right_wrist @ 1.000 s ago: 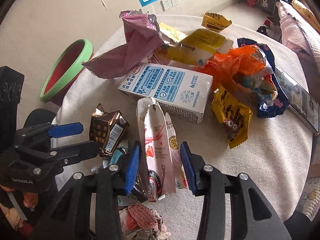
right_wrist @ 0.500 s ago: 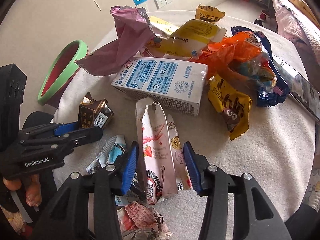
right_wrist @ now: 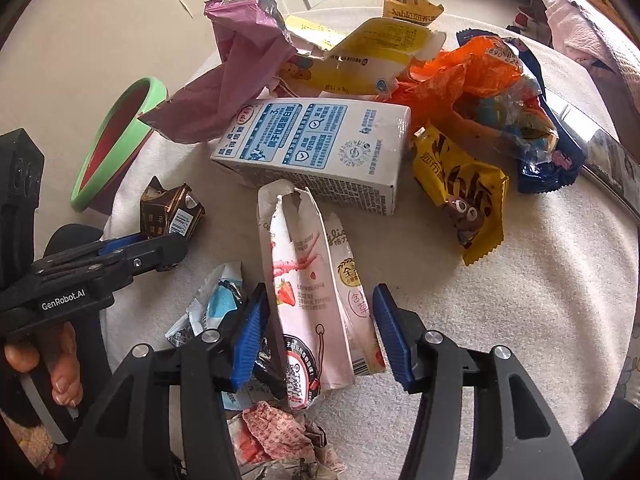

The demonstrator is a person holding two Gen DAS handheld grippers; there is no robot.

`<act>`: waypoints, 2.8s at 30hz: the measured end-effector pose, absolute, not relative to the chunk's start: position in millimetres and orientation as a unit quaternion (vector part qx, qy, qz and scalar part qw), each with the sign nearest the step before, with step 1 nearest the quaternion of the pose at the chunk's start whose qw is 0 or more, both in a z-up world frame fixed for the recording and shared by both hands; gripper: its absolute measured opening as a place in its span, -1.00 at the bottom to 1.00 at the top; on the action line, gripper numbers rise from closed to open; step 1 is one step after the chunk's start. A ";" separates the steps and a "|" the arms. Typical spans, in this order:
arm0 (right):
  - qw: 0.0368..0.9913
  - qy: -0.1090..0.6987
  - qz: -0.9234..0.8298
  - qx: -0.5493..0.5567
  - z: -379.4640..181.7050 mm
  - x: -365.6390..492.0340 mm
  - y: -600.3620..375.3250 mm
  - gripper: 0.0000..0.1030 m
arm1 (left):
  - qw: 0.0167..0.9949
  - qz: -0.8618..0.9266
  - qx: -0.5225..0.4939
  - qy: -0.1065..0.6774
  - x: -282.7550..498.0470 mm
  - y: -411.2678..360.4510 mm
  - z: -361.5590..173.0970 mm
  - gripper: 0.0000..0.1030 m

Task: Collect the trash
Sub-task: 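Grasp the brown chocolate box with the left tool while the right tool grasps the pink-white drink carton, then carry both items to the red bin and open both tools to drop them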

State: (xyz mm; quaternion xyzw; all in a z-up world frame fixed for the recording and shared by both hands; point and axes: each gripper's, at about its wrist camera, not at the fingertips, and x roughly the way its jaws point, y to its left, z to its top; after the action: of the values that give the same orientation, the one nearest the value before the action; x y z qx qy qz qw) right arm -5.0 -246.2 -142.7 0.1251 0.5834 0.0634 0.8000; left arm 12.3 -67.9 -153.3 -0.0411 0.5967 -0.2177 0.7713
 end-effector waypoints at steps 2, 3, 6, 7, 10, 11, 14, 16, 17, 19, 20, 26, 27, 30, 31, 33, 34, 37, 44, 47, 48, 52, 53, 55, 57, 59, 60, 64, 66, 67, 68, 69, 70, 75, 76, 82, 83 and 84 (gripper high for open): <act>0.800 0.583 0.064 0.126 -142.7 -5.0 -246.4 0.03 | 0.772 -0.217 -0.040 0.596 12.9 -69.3 -153.5 -0.04; 0.800 0.583 0.064 0.126 -142.9 -4.9 -246.4 0.03 | 0.773 -0.216 -0.038 0.595 13.1 -69.9 -153.1 -0.04; 0.801 0.582 0.063 0.126 -143.2 -4.4 -245.6 0.03 | 0.776 -0.215 -0.035 0.592 13.8 -71.1 -151.2 -0.03; 0.801 0.582 0.063 0.126 -143.2 -4.2 -245.7 0.03 | 0.777 -0.214 -0.034 0.591 14.1 -71.0 -150.7 -0.01; 0.801 0.582 0.064 0.126 -143.2 -4.5 -246.3 0.03 | 0.779 -0.209 -0.036 0.589 14.9 -71.1 -150.0 0.04; 0.801 0.582 0.064 0.126 -143.0 -4.3 -246.4 0.03 | 0.780 -0.208 -0.037 0.589 15.1 -70.0 -150.1 0.07; 0.801 0.582 0.063 0.127 -143.2 -4.5 -246.0 0.03 | 0.782 -0.202 -0.038 0.588 15.5 -68.7 -151.4 0.24; 0.801 0.582 0.064 0.126 -143.3 -4.6 -246.1 0.03 | 0.783 -0.202 -0.037 0.588 15.9 -69.1 -152.5 0.24; 0.801 0.582 0.064 0.126 -143.2 -4.6 -246.0 0.03 | 0.784 -0.203 -0.034 0.586 16.6 -70.0 -152.6 0.24; 0.801 0.582 0.064 0.125 -143.0 -4.6 -245.9 0.04 | 0.787 -0.206 -0.022 0.581 17.0 -73.1 -153.1 0.24; 0.801 0.582 0.064 0.125 -143.1 -4.7 -246.0 0.04 | 0.789 -0.207 -0.015 0.578 16.9 -74.8 -153.1 0.23; 0.802 0.581 0.064 0.122 -143.2 -5.0 -245.3 0.04 | 0.793 -0.205 -0.016 0.574 18.3 -72.0 -152.8 -0.13; 0.802 0.581 0.063 0.119 -144.3 -4.6 -242.9 0.04 | 0.793 -0.206 -0.018 0.573 18.5 -71.5 -152.8 -0.13; 0.803 0.582 0.062 0.112 -144.3 -4.8 -239.9 0.00 | 0.794 -0.203 -0.016 0.572 16.8 -71.7 -152.6 -0.13; 0.804 0.581 0.061 0.112 -143.7 -5.2 -239.8 -0.11 | 0.795 -0.202 -0.015 0.572 16.4 -71.3 -151.8 -0.13; 0.807 0.576 0.061 0.114 -142.4 -5.8 -238.6 -0.16 | 0.800 -0.197 -0.015 0.567 15.6 -67.5 -148.4 -0.13; 0.809 0.573 0.062 0.113 -140.9 -6.0 -237.9 -0.18 | 0.803 -0.194 -0.014 0.564 15.1 -65.5 -146.3 -0.13; 0.817 0.562 0.069 0.109 -133.6 -6.0 -234.3 -0.20 | 0.809 -0.185 -0.018 0.558 15.7 -60.2 -140.7 -0.13; 0.834 0.536 0.081 0.105 -115.7 -3.7 -224.6 -0.26 | 0.816 -0.175 -0.024 0.550 16.1 -54.1 -133.8 -0.13; 0.839 0.528 0.084 0.106 -109.7 -0.8 -220.7 -0.26 | 0.820 -0.172 -0.026 0.546 17.1 -51.4 -130.5 -0.13; 0.840 0.525 0.085 0.105 -107.1 -0.3 -219.3 -0.26 | 0.821 -0.172 -0.027 0.544 17.4 -50.4 -129.3 -0.13; 0.844 0.517 0.096 0.103 -100.1 2.4 -212.1 -0.26 | 0.826 -0.169 -0.030 0.537 17.8 -45.2 -123.5 -0.13; 0.845 0.516 0.099 0.102 -98.6 3.3 -209.9 -0.26 | 0.827 -0.168 -0.030 0.536 18.1 -43.9 -121.9 -0.13; 0.845 0.515 0.104 0.100 -97.3 4.3 -206.1 -0.26 | 0.829 -0.166 -0.033 0.533 19.1 -41.2 -118.9 -0.13; 0.845 0.515 0.109 0.099 -96.1 4.5 -203.1 -0.26 | 0.830 -0.164 -0.036 0.532 20.7 -39.3 -116.8 -0.13; 0.844 0.515 0.112 0.098 -95.6 5.6 -199.7 -0.26 | 0.832 -0.160 -0.039 0.530 21.9 -37.2 -115.1 -0.13; 0.845 0.514 0.113 0.098 -95.0 5.9 -198.2 -0.26 | 0.833 -0.158 -0.041 0.530 22.4 -36.2 -114.7 -0.13; 0.846 0.511 0.119 0.096 -92.3 7.5 -194.0 -0.26 | 0.835 -0.151 -0.044 0.528 23.5 -31.5 -113.1 -0.13; 0.846 0.510 0.123 0.094 -90.9 8.4 -191.5 -0.26 | 0.836 -0.147 -0.047 0.527 23.7 -28.8 -113.0 -0.13; 0.846 0.510 0.124 0.093 -90.4 9.5 -188.8 -0.26 | 0.836 -0.146 -0.048 0.526 24.1 -27.3 -112.5 -0.13; 0.846 0.509 0.126 0.092 -90.1 10.4 -187.3 -0.26 | 0.837 -0.145 -0.050 0.525 24.3 -25.1 -112.1 -0.13; 0.846 0.509 0.129 0.091 -89.6 10.8 -185.2 -0.26 | 0.838 -0.144 -0.051 0.524 24.1 -23.9 -111.5 -0.13; 0.846 0.509 0.131 0.090 -89.1 11.1 -182.8 -0.26 | 0.838 -0.143 -0.052 0.523 24.1 -22.4 -110.6 -0.13; 0.845 0.508 0.144 0.084 -87.3 11.8 -174.8 -0.26 | 0.842 -0.138 -0.057 0.518 25.7 -17.1 -106.6 -0.13; 0.845 0.508 0.145 0.083 -87.3 12.0 -174.0 -0.26 | 0.843 -0.137 -0.058 0.517 26.0 -16.2 -106.5 -0.13; 0.844 0.508 0.154 0.080 -87.6 14.5 -170.4 -0.26 | 0.841 -0.130 -0.063 0.521 28.3 -10.8 -109.0 -0.13; 0.844 0.508 0.154 0.080 -87.3 14.8 -169.8 -0.26 | 0.842 -0.129 -0.064 0.520 28.2 -9.7 -108.7 -0.13; 0.844 0.508 0.156 0.080 -87.2 15.6 -169.4 -0.26 | 0.843 -0.129 -0.065 0.519 28.5 -10.0 -107.9 -0.13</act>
State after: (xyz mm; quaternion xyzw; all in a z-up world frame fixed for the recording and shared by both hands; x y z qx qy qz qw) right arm 15.6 -169.4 -87.2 0.0798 0.5078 0.1555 0.8436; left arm 28.5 -10.0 -107.9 -0.0647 0.5187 -0.1288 0.8427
